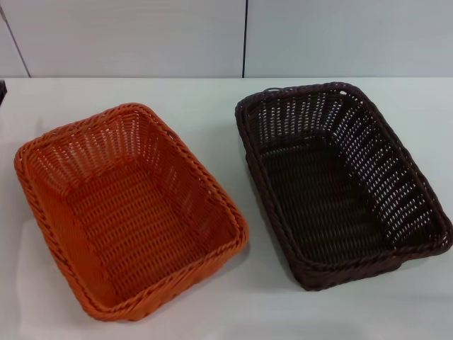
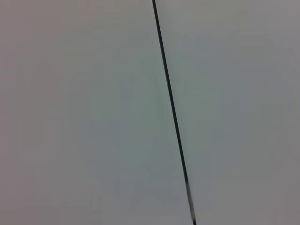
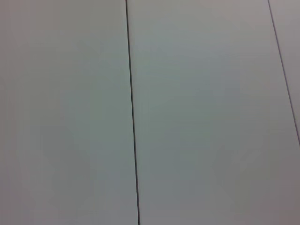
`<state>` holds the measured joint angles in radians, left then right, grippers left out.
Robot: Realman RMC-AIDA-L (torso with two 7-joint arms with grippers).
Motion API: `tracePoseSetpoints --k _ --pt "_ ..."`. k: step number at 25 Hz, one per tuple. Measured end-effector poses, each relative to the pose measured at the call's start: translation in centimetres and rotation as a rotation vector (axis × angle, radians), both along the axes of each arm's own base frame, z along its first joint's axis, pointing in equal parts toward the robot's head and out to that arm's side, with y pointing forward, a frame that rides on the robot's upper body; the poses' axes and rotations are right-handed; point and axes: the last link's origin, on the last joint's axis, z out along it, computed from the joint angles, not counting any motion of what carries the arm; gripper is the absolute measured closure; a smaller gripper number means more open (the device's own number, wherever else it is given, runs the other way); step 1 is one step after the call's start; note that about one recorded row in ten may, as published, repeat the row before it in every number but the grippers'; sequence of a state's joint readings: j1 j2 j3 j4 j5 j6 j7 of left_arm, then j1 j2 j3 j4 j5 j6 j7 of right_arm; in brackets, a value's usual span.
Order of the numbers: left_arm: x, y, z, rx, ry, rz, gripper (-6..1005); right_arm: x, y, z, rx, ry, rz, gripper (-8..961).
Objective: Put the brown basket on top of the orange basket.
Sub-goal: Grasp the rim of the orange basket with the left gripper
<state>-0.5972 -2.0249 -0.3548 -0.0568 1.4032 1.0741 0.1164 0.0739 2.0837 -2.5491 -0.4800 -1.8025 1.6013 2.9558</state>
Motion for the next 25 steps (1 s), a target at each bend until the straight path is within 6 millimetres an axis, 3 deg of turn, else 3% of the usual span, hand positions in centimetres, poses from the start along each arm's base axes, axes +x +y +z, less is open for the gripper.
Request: tracePoseSetpoints --k 5,14,25 --pt "0.5 1.2 1.6 0.022 -0.045 -0.044 162 0.0 0.0 -0.1 -0.002 0.005 -0.001 275" --pt "0.3 0.9 2.8 0.039 -0.033 -0.06 163 -0.2 0.3 -0.1 -0.004 0.008 0.006 274" --pt "-1.4 -2.8 1.8 0.106 0.14 0.01 165 -0.1 1.3 -0.5 -0.047 0.01 0.001 274"
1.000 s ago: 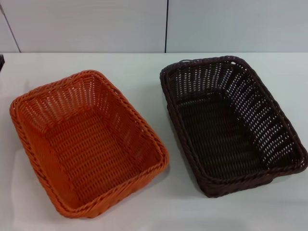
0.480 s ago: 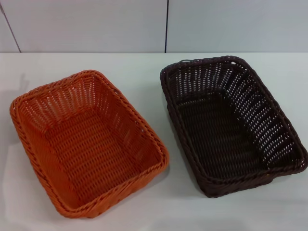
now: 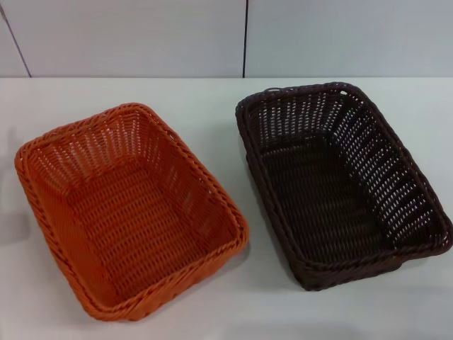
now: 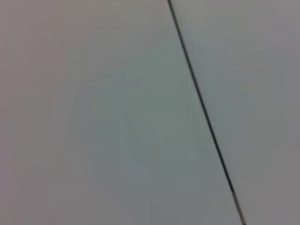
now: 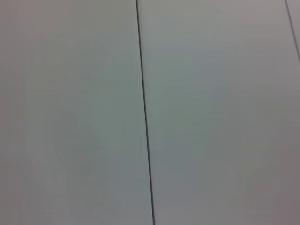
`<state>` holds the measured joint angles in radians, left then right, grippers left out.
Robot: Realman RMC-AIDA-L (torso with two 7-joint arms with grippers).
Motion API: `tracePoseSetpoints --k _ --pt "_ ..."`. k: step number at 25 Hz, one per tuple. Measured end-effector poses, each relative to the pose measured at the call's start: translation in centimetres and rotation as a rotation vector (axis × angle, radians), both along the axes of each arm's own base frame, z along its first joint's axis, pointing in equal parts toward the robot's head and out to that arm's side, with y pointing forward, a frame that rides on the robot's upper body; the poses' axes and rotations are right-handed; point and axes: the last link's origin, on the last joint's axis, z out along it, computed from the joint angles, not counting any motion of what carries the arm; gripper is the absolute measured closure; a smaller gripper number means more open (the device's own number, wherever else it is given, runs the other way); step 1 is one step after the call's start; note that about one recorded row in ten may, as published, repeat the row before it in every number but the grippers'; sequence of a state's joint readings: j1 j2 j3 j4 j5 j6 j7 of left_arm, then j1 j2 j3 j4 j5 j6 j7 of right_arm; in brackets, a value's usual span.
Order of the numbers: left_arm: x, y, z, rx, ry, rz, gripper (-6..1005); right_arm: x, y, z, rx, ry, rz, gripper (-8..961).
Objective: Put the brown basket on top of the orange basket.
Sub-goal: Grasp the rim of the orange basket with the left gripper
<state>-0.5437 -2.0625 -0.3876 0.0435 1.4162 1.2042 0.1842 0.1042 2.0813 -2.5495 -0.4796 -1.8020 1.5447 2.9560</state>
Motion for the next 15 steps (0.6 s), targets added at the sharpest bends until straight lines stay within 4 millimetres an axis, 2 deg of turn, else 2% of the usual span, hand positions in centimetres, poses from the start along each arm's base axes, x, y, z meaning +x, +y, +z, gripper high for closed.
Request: tracePoseSetpoints --k 4,8,9,11,15 --pt "0.2 -1.4 -0.8 0.001 0.068 -0.015 166 0.2 0.4 -0.3 -0.027 0.001 -0.009 274" --pt "0.5 -1.7 -1.0 0.001 0.102 -0.033 167 0.3 0.7 -0.3 -0.038 -0.005 -0.012 274" --pt "1.6 -2.5 -1.5 -0.007 0.219 -0.096 167 0.3 0.7 -0.3 -0.039 -0.006 -0.013 274" --pt "2.6 -2.8 -2.1 -0.014 0.328 -0.131 168 0.4 0.9 -0.3 -0.044 -0.009 -0.015 274" --pt "3.5 -2.4 -3.3 -0.013 0.301 -0.117 169 0.5 1.0 -0.4 -0.057 -0.014 -0.021 274"
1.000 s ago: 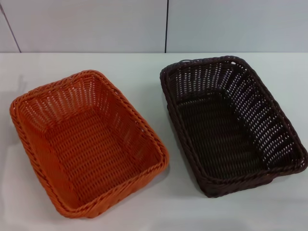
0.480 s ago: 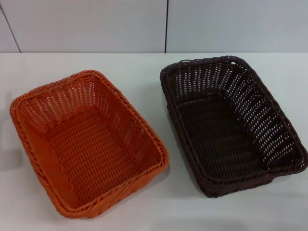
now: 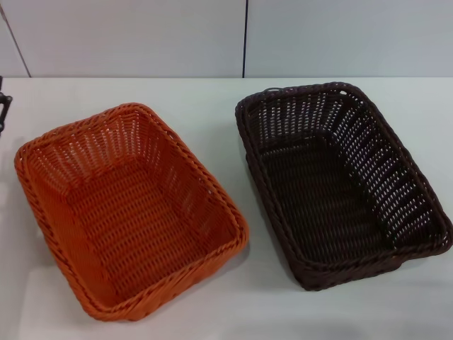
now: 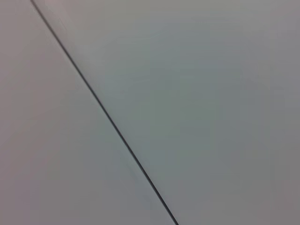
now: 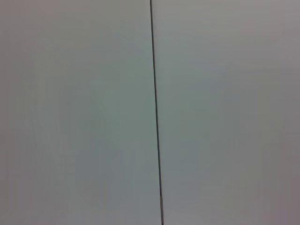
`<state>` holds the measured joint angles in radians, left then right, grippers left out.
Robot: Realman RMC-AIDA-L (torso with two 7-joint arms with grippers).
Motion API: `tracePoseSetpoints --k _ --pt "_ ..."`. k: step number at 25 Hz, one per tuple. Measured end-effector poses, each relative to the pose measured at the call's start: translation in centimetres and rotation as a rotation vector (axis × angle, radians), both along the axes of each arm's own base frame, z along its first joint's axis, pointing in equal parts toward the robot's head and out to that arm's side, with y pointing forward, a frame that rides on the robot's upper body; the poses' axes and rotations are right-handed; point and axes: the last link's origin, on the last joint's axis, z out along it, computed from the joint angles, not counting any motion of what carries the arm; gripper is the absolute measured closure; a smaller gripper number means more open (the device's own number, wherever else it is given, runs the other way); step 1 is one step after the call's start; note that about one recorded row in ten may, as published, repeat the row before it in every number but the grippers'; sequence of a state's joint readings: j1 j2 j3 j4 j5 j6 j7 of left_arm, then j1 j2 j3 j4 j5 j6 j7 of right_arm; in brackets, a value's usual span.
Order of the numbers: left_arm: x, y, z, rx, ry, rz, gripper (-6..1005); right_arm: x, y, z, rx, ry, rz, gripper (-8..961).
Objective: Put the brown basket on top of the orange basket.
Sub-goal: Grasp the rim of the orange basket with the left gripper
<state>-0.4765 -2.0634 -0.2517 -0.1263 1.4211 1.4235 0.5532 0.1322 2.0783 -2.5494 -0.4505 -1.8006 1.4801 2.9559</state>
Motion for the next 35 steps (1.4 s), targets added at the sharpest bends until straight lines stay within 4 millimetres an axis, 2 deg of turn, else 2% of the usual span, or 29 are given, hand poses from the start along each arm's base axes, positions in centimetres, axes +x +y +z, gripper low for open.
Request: tracePoseSetpoints --k 2,5,7,8,12,13,15,17,18,21,23,29,30,33,34,35 --pt "0.0 0.0 0.0 0.0 0.0 0.0 170 0.0 0.0 0.0 -0.001 -0.001 -0.001 274" --pt "0.6 1.6 -1.4 -0.033 -0.046 0.068 170 0.0 -0.1 0.0 0.003 -0.001 -0.001 274" --pt "0.6 1.6 -1.4 -0.033 -0.046 0.068 170 0.1 -0.1 0.1 0.004 -0.002 -0.001 274" --pt "1.1 2.4 -2.0 -0.055 -0.074 0.087 170 0.1 -0.2 0.1 0.005 -0.002 -0.002 274" --pt "2.0 3.3 -2.0 -0.084 -0.122 0.064 170 0.1 -0.2 0.1 0.007 -0.002 -0.004 274" --pt "2.4 4.2 -1.3 -0.124 -0.186 0.068 170 0.1 -0.2 0.1 0.007 -0.002 -0.003 274" --pt "2.5 4.8 -0.3 -0.137 -0.222 0.08 170 0.1 -0.3 0.1 0.009 -0.001 -0.004 274" --pt "2.5 4.8 -0.3 -0.137 -0.222 0.08 170 0.1 -0.3 0.1 0.01 -0.001 -0.004 274" --pt "3.2 5.2 0.8 -0.142 -0.228 0.084 169 0.1 -0.3 0.1 0.01 -0.001 -0.004 274" --pt "3.8 5.3 1.3 -0.172 -0.219 0.098 169 0.1 -0.2 0.2 0.013 0.001 -0.005 274" --pt "5.0 6.0 2.5 -0.219 -0.222 0.109 169 0.1 -0.1 0.2 0.011 0.002 -0.006 274" --pt "5.3 6.4 3.4 -0.226 -0.225 0.132 169 0.1 0.0 0.1 0.008 0.004 -0.005 274" --pt "6.1 7.3 4.4 -0.287 -0.209 0.176 169 0.1 0.0 0.1 0.007 0.004 -0.005 274" --pt "6.3 7.6 4.6 -0.325 -0.211 0.197 169 0.1 0.0 0.1 0.005 0.004 -0.006 274" --pt "6.9 8.0 5.3 -0.41 -0.23 0.226 169 0.1 0.0 0.1 0.005 0.004 -0.006 274" --pt "6.9 8.0 5.3 -0.41 -0.23 0.226 169 0.1 0.0 0.1 0.005 0.003 -0.007 274"
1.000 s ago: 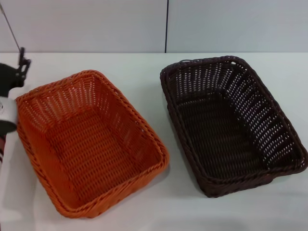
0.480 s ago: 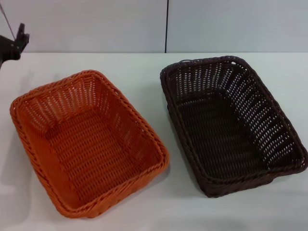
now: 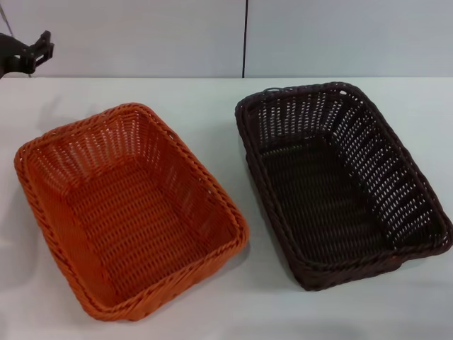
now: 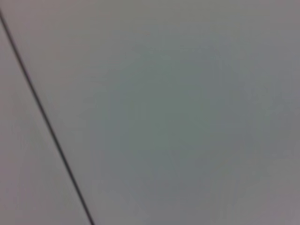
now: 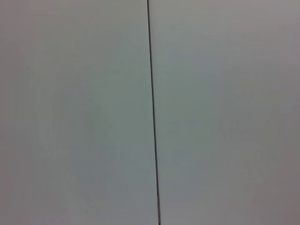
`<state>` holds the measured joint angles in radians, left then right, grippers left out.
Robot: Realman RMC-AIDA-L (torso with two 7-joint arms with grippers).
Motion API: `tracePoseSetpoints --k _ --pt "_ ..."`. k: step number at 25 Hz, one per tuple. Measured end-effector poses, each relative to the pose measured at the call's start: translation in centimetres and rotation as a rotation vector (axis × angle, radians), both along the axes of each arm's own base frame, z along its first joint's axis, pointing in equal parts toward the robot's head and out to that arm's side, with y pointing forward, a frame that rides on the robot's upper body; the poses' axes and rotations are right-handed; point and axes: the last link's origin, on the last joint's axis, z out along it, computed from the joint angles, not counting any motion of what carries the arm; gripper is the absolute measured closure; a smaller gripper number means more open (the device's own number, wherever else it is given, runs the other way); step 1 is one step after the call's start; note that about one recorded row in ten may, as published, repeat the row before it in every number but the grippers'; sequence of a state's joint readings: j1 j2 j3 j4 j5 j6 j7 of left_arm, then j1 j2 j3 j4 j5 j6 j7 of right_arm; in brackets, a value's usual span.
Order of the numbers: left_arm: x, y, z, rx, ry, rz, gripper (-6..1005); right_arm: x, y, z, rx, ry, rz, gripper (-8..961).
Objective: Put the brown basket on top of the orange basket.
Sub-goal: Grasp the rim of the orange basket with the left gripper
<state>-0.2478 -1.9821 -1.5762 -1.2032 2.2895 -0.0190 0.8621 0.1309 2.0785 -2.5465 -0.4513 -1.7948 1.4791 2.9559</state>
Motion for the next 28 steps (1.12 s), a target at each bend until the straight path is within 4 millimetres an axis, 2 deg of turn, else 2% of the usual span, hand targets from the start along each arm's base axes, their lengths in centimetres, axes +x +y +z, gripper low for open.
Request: tracePoseSetpoints --k 7,8,10,19,21,23,25,28 --pt "0.9 0.1 1.2 -0.082 -0.028 0.02 169 0.1 -0.1 0.0 -0.001 0.001 -0.007 274" --pt "2.2 0.0 2.7 -0.179 -0.032 0.042 169 0.1 -0.1 0.0 -0.001 0.001 -0.008 274" --pt "2.6 -0.1 3.1 -0.193 -0.028 0.037 170 0.2 -0.1 -0.1 -0.003 0.002 -0.009 274" --pt "3.4 -0.3 2.8 -0.259 -0.013 0.03 170 0.2 0.0 -0.1 -0.005 0.003 -0.012 274" --pt "4.5 -0.6 3.0 -0.407 0.008 0.039 170 0.2 0.0 0.0 -0.005 0.003 -0.013 274" --pt "4.5 -0.6 3.0 -0.407 0.008 0.039 170 0.3 0.0 0.0 -0.005 0.003 -0.014 274" --pt "5.1 -0.7 4.4 -0.47 0.0 0.076 170 0.3 0.0 0.0 -0.005 0.002 -0.014 274" --pt "5.0 -0.7 4.7 -0.469 0.0 0.094 169 0.2 0.0 0.0 -0.005 0.002 -0.013 274"
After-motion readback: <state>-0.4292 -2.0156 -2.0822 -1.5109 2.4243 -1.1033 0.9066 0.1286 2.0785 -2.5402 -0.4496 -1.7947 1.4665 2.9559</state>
